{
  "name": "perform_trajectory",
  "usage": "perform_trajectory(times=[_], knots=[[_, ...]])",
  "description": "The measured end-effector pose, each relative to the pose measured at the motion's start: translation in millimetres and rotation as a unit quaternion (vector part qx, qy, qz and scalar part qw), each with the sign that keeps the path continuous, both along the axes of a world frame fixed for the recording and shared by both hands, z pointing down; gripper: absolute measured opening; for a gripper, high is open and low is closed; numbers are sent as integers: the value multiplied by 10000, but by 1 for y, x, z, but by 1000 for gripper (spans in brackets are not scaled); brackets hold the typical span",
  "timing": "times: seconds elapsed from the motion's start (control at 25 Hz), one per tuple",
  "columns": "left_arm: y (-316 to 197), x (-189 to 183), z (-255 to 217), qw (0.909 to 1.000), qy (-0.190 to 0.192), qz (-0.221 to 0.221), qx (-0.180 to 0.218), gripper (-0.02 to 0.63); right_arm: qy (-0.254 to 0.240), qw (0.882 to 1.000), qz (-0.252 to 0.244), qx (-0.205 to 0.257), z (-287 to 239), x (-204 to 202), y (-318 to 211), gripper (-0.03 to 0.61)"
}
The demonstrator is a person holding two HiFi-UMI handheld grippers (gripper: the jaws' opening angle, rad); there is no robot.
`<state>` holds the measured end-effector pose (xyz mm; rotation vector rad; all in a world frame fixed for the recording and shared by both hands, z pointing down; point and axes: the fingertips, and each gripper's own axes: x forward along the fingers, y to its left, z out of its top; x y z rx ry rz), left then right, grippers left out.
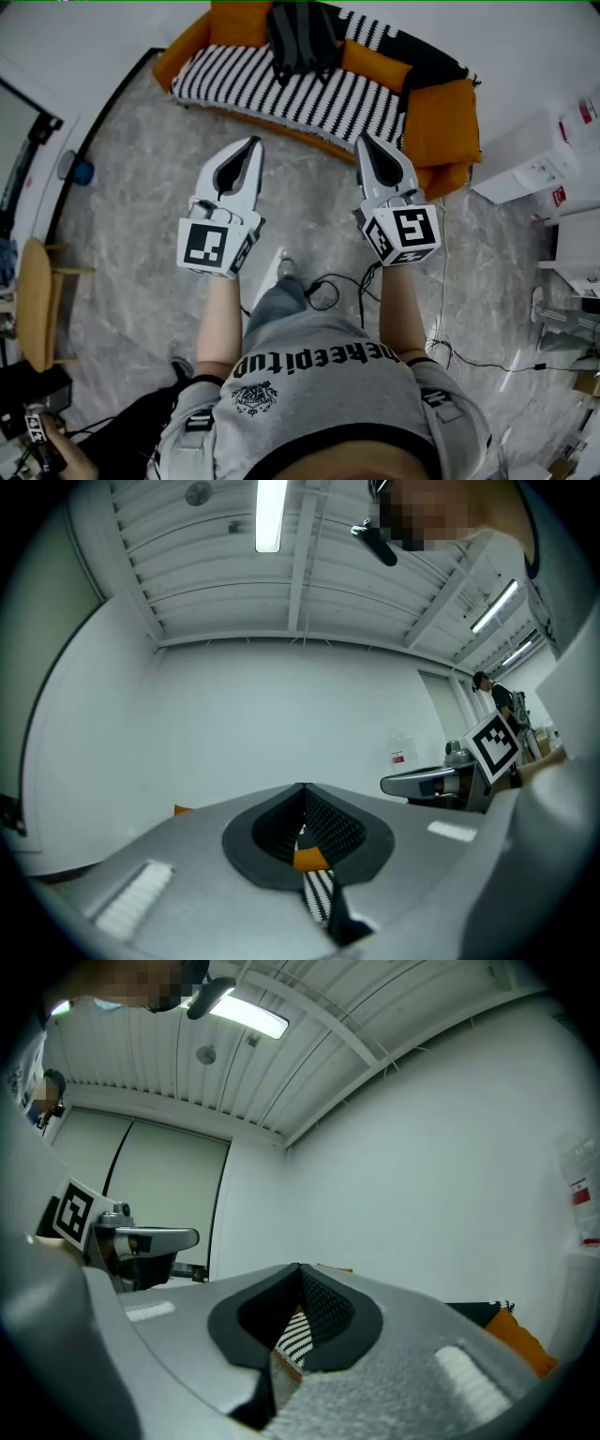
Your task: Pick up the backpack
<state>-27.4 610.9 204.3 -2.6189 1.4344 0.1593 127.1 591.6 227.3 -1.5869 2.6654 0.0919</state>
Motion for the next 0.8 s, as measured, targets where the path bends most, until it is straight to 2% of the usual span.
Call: perform_trajectory(times=[0.24, 0.48, 0.8], knots=[[-58, -26, -9, 10000, 39, 61, 44, 17, -62, 10000, 55, 37, -7, -26, -53, 3], [-92, -47, -5, 9998, 24, 204, 28, 17, -63, 9999, 141, 42, -4, -51, -82, 3], [-117, -48, -4, 9995, 66, 317, 19, 17, -64, 9994, 341, -13, -4, -46, -107, 3]])
